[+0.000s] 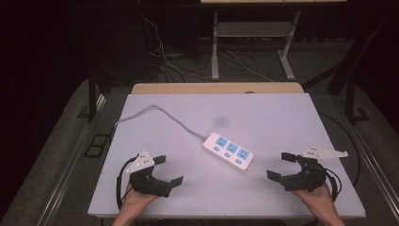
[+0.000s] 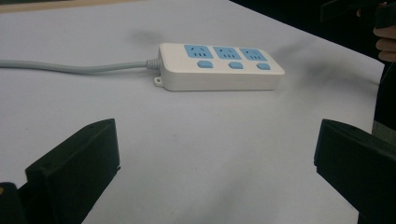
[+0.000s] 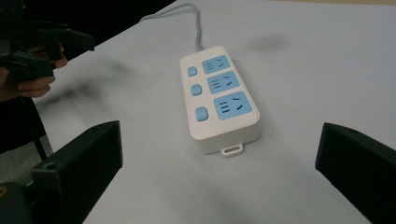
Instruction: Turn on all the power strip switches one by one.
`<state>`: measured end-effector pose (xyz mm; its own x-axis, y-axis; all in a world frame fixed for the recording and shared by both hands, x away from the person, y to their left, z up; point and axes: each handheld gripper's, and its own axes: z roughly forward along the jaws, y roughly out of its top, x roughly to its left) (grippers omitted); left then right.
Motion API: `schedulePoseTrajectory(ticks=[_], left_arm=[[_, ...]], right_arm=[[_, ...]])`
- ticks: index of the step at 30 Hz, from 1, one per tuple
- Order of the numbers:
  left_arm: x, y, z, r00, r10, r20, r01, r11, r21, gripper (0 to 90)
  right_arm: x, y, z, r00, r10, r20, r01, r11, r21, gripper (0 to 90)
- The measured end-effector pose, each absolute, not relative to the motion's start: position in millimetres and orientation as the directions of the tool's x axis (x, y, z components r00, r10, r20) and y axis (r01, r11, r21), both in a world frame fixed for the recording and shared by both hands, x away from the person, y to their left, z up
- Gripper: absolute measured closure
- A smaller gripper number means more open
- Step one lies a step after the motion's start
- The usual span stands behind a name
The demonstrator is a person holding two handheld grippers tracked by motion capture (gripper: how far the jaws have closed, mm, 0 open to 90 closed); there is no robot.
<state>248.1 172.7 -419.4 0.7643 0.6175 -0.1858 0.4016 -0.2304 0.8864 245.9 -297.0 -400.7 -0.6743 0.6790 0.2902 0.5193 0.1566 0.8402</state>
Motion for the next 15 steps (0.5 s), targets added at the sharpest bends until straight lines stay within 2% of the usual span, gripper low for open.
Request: schedulePoseTrajectory(ticks=[15], left_arm=[[245.5,172.8,-419.8,0.761,0.619,-0.194,0.418,-0.239,0.877,0.0]], right_arm=[[245.4,-302.3,-402.5,-0.669,0.674,0.312,0.544,0.158,0.824,0.7]])
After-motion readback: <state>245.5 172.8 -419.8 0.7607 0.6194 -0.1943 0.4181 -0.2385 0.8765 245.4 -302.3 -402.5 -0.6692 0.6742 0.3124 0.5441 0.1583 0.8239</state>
